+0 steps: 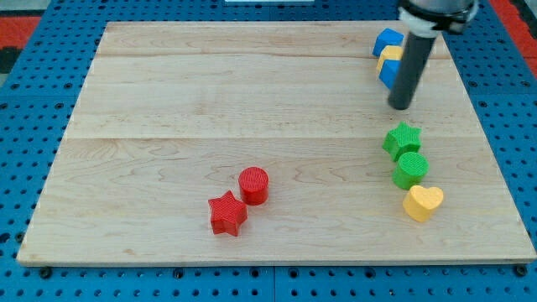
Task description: Push the yellow hexagon towards the center
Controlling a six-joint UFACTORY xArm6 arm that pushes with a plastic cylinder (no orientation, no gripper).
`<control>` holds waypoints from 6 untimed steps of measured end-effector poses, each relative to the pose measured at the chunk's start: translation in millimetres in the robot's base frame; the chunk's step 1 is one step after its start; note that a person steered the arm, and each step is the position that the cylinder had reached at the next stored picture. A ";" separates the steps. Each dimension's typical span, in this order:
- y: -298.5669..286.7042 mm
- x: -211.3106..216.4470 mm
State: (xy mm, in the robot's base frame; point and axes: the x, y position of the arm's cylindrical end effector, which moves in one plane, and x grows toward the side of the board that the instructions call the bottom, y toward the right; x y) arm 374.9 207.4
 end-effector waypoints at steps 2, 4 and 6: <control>93.4 -37.1; 65.2 -106.1; -21.9 -66.2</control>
State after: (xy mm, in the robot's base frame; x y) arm 308.7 185.5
